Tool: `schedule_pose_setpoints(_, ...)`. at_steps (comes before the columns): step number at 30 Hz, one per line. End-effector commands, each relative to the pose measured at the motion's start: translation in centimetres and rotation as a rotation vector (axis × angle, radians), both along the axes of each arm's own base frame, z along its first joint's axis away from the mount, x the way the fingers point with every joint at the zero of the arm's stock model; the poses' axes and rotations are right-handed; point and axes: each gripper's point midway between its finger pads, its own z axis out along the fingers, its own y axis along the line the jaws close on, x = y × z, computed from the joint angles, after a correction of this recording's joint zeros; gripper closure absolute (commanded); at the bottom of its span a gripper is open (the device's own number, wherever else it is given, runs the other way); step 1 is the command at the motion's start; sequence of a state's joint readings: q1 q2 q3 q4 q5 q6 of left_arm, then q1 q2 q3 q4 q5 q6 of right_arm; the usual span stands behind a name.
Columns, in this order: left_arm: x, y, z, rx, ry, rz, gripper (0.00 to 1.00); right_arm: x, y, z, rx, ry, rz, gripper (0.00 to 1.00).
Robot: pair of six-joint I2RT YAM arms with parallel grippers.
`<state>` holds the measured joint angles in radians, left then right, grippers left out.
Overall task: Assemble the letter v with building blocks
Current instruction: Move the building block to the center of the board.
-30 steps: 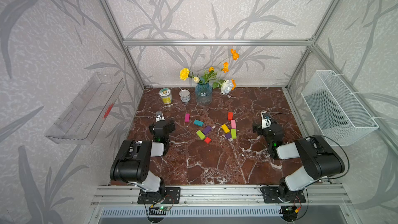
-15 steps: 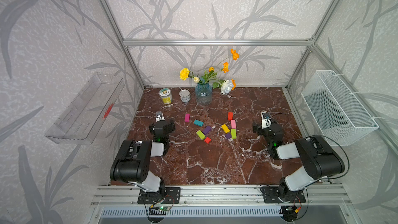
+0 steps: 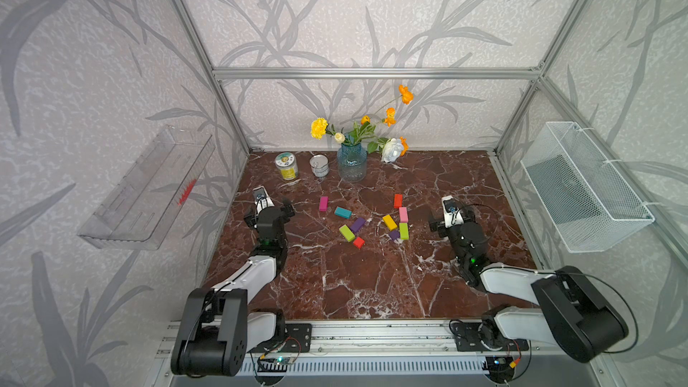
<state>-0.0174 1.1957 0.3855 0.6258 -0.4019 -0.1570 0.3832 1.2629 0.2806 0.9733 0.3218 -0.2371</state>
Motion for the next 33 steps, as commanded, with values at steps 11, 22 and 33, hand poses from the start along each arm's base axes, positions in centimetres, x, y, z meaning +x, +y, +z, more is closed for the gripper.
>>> schedule_pose_setpoints(11,-0.8,-4.9,2.1,-0.143,0.065,-0.165,0.01,-0.7,7.4,0.0,0.211,0.535,0.229,0.07)
schedule_pose_setpoints(22,0.4,-11.2,1.2,-0.219,0.214,-0.365,0.06,-0.7,16.1,-0.6,0.241,0.646,0.423,0.12)
schedule_pose_setpoints(33,0.8,-12.3,0.3,-0.290,0.243,-0.391,0.22,0.2,23.7,-3.3,0.225,0.768,0.576,0.24)
